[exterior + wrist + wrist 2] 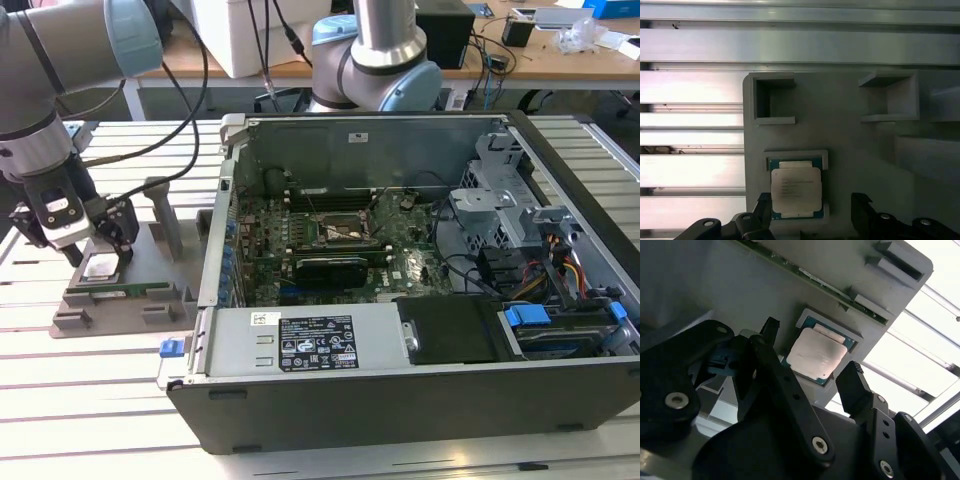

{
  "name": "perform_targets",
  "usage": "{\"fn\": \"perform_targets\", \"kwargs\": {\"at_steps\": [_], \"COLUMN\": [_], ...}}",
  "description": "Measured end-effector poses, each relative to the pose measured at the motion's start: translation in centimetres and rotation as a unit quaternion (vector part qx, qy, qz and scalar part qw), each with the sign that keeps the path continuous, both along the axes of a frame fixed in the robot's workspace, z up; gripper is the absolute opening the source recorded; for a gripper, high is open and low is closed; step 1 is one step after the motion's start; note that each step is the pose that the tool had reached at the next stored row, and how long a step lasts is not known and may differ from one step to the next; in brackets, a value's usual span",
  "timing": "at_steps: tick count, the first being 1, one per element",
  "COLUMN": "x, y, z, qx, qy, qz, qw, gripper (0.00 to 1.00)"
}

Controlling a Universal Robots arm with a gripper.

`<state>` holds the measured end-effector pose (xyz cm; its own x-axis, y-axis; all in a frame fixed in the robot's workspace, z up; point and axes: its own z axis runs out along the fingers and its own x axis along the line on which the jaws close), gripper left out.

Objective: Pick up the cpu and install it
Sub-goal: 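Pick up the cpu and move it towards the insertion slot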

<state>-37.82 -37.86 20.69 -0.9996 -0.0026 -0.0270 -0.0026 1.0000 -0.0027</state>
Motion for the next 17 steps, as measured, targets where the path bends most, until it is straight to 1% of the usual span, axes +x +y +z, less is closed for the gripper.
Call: {"fn": "perform_targets", "kwargs": {"at_steps": [3, 6, 8, 13, 17], "x": [-0.3, -0.3, -0.5, -0.6, -0.9], "y": [0.10, 0.10, 0.13, 0.41, 0.45], "z": [-0.41, -0.80, -1.50, -1.73, -1.92], "qx": [0.0000, 0.0000, 0.0000, 0.0001, 0.0001], "qy": [0.0000, 0.0000, -0.0001, 0.0000, 0.0000], "qz": [0.000, 0.002, 0.005, 0.006, 0.008], "qw": [1.0000, 1.0000, 1.0000, 1.0000, 1.0000], "gripper": [0.73, 0.73, 0.73, 0.73, 0.73]}}
